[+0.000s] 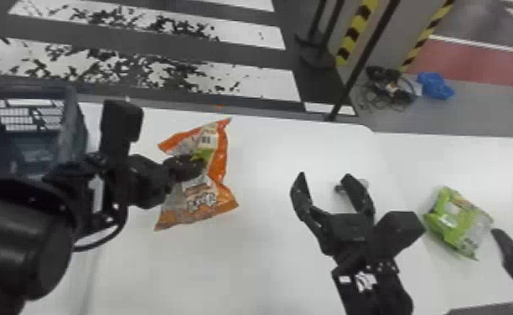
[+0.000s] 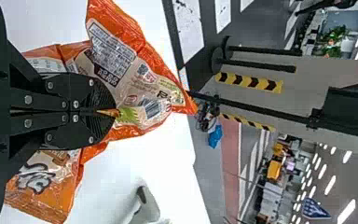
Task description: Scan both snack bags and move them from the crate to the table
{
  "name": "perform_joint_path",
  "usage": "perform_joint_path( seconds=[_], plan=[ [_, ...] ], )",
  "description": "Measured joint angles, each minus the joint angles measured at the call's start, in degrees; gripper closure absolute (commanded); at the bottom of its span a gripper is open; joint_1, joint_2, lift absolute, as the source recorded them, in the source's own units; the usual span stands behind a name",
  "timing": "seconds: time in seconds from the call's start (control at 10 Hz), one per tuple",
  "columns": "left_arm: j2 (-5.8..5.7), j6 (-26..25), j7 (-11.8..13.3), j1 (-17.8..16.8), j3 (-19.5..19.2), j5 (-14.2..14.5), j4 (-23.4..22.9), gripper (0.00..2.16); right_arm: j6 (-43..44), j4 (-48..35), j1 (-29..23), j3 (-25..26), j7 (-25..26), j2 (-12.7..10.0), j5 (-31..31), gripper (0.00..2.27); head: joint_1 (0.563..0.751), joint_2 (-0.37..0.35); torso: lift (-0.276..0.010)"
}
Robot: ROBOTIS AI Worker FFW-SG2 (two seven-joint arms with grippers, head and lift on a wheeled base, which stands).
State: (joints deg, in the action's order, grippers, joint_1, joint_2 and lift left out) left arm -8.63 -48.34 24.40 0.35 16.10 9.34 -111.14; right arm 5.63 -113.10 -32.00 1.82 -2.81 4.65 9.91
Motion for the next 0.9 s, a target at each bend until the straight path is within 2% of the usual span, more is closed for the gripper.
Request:
perform_joint_path(
  seconds=[0.1,0.2,0.3,0.4,0.6,0.9],
  plan=[
    [0.13,3.09,-2.55,-0.02,3.54,-0.14,3.15,2.13,0.03,-0.04,-0.10,0.12,0.00,0.00,0.16,0.08,0.695,-0.296,-0.088],
    [0.62,5.97,-3.57,-0.31,6.33,-0.24,6.44,1.89,0.04,-0.11,-0.15,0.18,0.00,0.00,0.45,0.08,0.695,-0.326,-0.088],
    [1.20,8.40,-4.27,-1.00,8.67,-0.28,9.61,0.67,0.04,-0.21,-0.20,0.19,0.00,0.00,0.60,0.08,0.695,-0.350,-0.088],
    [1.67,9.81,-5.06,-1.56,10.25,-0.30,11.71,0.00,0.04,-0.34,-0.25,0.20,0.00,0.00,0.63,0.08,0.695,-0.350,-0.088],
    [1.98,10.67,-5.37,-1.83,11.35,-0.29,12.85,0.03,0.02,-0.45,-0.33,0.20,0.00,0.00,0.65,0.08,0.695,-0.350,-0.088],
    [1.70,11.74,-7.00,-0.71,9.98,-0.26,11.54,0.03,-0.12,-0.46,-0.35,0.10,0.00,0.02,0.64,0.09,0.695,-0.350,-0.088]
  ],
)
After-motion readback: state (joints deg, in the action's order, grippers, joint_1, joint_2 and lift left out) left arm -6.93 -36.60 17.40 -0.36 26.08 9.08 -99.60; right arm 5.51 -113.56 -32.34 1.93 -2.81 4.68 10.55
